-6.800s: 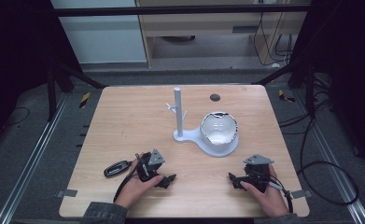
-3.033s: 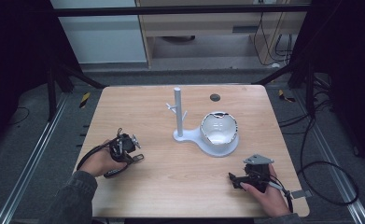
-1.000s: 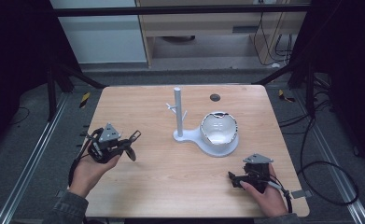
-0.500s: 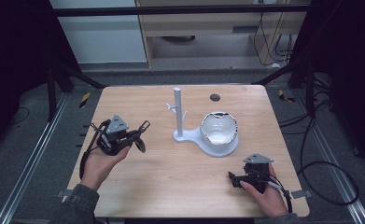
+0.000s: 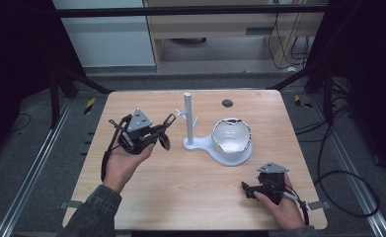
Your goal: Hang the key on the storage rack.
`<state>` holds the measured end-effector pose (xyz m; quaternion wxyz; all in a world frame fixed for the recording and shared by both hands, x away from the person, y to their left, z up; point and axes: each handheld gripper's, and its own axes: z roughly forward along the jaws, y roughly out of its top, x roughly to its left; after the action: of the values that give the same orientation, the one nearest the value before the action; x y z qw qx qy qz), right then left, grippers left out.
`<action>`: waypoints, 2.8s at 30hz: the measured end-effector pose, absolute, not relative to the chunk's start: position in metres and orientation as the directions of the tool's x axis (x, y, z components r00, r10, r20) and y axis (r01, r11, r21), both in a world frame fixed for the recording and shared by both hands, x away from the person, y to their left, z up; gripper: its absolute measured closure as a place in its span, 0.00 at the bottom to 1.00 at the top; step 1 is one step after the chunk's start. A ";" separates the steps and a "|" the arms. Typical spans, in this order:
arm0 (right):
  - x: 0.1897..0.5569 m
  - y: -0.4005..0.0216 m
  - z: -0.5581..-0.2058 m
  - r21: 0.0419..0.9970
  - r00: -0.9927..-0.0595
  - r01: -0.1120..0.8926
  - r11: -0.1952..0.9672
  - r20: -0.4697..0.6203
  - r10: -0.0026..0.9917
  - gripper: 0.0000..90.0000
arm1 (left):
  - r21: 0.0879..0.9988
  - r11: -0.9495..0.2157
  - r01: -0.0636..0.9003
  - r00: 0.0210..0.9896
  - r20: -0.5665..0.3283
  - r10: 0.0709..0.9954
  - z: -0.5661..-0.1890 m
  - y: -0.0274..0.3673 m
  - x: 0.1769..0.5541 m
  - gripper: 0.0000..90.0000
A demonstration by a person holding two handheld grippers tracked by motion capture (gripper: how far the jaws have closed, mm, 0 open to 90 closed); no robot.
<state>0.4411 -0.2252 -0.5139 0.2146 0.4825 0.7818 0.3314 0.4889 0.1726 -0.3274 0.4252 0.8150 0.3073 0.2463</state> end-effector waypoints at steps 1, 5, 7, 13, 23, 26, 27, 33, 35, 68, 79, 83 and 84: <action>0.441 -0.225 -0.513 0.723 -0.438 0.621 0.304 -0.001 0.899 0.00 | 0.845 -0.452 0.288 0.687 0.147 0.712 -0.327 0.171 0.490 0.90; 0.441 -0.225 -0.513 0.724 -0.439 0.617 0.307 -0.006 0.898 0.00 | 0.856 -0.436 0.277 0.690 0.138 0.710 -0.325 0.166 0.489 0.90; 0.441 -0.225 -0.513 0.724 -0.439 0.617 0.307 -0.006 0.898 0.00 | 0.858 -0.438 0.268 0.692 0.144 0.707 -0.324 0.165 0.488 0.90; 0.441 -0.225 -0.514 0.726 -0.443 0.610 0.317 -0.020 0.897 0.00 | 0.858 -0.438 0.269 0.690 0.146 0.709 -0.322 0.160 0.493 0.90; 0.441 -0.225 -0.514 0.725 -0.441 0.615 0.311 -0.011 0.898 0.00 | 0.852 -0.437 0.289 0.682 0.137 0.718 -0.329 0.154 0.503 0.90; 0.441 -0.225 -0.514 0.725 -0.440 0.616 0.309 -0.009 0.898 0.00 | 0.844 -0.448 0.295 0.678 0.145 0.721 -0.331 0.153 0.506 0.90; 0.441 -0.225 -0.514 0.724 -0.440 0.617 0.308 -0.007 0.898 0.00 | 0.844 -0.443 0.303 0.673 0.140 0.726 -0.333 0.153 0.509 0.90; 0.441 -0.225 -0.513 0.724 -0.439 0.618 0.306 -0.005 0.898 0.00 | 0.843 -0.439 0.312 0.672 0.130 0.729 -0.338 0.148 0.516 0.90; 0.441 -0.225 -0.513 0.724 -0.439 0.618 0.306 -0.005 0.898 0.00 | 0.840 -0.442 0.315 0.670 0.133 0.730 -0.339 0.147 0.518 0.90; 0.441 -0.225 -0.513 0.724 -0.439 0.618 0.306 -0.005 0.899 0.00 | 0.821 -0.446 0.357 0.668 0.109 0.736 -0.364 0.132 0.536 0.90; 0.441 -0.225 -0.513 0.724 -0.439 0.618 0.306 -0.006 0.899 0.00 | 0.838 -0.411 0.358 0.662 0.083 0.745 -0.376 0.125 0.543 0.90; 0.441 -0.225 -0.513 0.724 -0.439 0.618 0.306 -0.005 0.899 0.00 | 0.842 -0.405 0.357 0.661 0.079 0.746 -0.378 0.123 0.544 0.90; 0.441 -0.225 -0.513 0.723 -0.437 0.621 0.302 0.000 0.899 0.00 | 0.841 -0.404 0.359 0.660 0.077 0.748 -0.378 0.122 0.545 0.90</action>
<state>0.4405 -0.2246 -0.5132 0.2086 0.4878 0.7794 0.3333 0.5449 0.1224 -0.3782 0.4245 0.8060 0.3433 0.2288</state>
